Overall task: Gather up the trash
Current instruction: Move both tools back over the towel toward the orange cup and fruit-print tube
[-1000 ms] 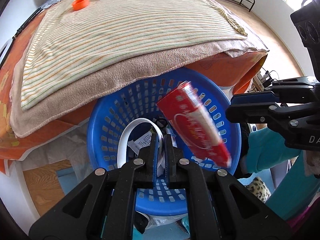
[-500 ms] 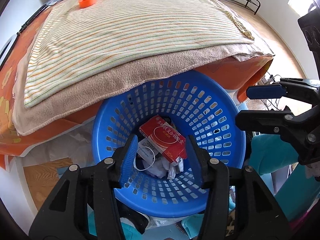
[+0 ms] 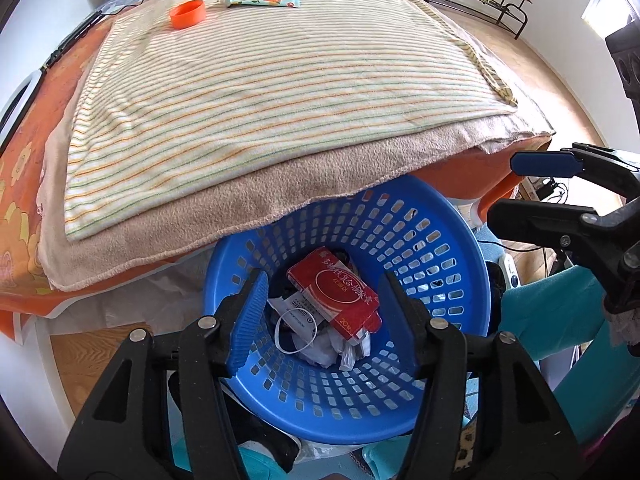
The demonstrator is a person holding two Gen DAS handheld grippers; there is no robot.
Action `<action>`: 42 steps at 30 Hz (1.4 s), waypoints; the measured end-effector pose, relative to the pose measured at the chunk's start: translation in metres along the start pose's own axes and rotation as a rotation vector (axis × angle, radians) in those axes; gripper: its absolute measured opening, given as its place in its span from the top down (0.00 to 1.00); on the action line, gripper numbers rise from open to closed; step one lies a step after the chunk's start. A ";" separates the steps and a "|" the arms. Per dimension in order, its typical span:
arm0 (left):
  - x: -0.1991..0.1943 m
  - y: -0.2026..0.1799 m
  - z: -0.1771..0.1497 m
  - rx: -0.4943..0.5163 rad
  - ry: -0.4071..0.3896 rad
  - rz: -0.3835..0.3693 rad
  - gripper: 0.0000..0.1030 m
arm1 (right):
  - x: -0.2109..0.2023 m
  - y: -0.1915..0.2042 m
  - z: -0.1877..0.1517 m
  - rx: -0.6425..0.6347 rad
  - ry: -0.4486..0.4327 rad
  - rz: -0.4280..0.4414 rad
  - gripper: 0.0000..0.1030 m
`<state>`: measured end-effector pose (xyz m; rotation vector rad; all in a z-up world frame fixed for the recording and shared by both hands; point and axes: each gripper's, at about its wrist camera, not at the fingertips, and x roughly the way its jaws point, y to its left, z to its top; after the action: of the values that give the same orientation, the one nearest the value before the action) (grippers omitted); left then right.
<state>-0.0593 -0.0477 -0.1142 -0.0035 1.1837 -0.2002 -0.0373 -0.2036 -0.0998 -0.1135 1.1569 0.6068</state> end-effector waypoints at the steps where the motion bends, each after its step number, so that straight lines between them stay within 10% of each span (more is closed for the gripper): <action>1: -0.002 0.001 0.004 -0.002 -0.005 0.000 0.43 | -0.001 -0.001 0.003 0.001 -0.005 -0.005 0.17; 28: -0.015 0.085 0.153 -0.118 -0.171 0.136 0.43 | -0.001 -0.035 0.146 -0.111 -0.185 -0.038 0.16; 42: 0.033 0.138 0.228 -0.241 -0.172 0.115 0.43 | 0.068 -0.057 0.230 -0.173 -0.093 0.022 0.23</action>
<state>0.1833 0.0592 -0.0729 -0.1607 1.0269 0.0443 0.1981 -0.1354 -0.0772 -0.2183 1.0163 0.7236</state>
